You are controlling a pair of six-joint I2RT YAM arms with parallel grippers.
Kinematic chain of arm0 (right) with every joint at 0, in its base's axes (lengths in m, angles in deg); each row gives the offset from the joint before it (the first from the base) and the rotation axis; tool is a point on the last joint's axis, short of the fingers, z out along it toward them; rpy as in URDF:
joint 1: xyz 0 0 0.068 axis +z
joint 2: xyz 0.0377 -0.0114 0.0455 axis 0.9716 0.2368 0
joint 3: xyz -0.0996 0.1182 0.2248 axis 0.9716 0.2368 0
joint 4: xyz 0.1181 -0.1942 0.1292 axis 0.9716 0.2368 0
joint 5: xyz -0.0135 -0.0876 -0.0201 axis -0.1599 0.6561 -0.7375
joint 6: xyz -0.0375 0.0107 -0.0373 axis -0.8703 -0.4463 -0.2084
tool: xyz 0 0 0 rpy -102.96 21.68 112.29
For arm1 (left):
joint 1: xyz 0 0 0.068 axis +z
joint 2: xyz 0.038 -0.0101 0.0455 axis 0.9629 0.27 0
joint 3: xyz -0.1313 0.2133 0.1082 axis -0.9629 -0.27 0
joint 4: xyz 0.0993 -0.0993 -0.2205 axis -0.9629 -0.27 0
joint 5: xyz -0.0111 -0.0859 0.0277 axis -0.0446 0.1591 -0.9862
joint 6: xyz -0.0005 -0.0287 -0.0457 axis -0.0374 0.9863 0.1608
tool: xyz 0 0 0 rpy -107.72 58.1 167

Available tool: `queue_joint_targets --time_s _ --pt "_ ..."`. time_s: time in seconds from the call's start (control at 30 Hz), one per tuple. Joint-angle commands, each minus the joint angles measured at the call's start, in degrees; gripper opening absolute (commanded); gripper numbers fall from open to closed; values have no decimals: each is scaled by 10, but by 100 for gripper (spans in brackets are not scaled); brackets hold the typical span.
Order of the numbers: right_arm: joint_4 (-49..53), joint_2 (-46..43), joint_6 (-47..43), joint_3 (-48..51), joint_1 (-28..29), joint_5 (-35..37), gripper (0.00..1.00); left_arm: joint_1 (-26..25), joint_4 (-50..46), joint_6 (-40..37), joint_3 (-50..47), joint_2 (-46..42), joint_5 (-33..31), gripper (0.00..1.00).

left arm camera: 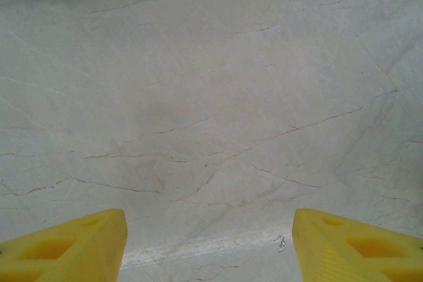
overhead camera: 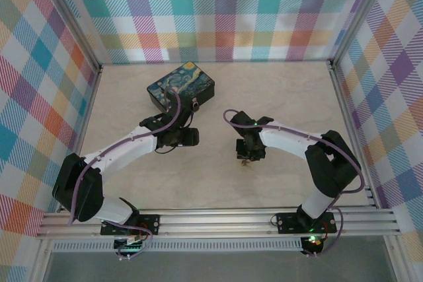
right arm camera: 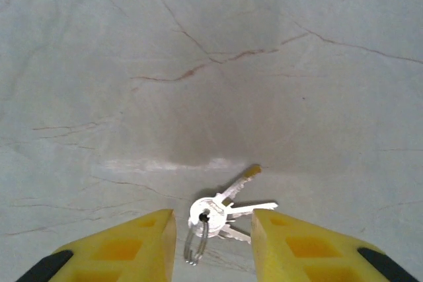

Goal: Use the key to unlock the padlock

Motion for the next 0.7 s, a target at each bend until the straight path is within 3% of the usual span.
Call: queue_joint_targets --time_s 0.0,0.67 --pt "5 10 -4 8 -5 7 37 -4 -12 1 2 -3 7 67" --pt "-54 79 -23 -21 -16 -48 36 -5 -37 -18 30 2 -7 68"
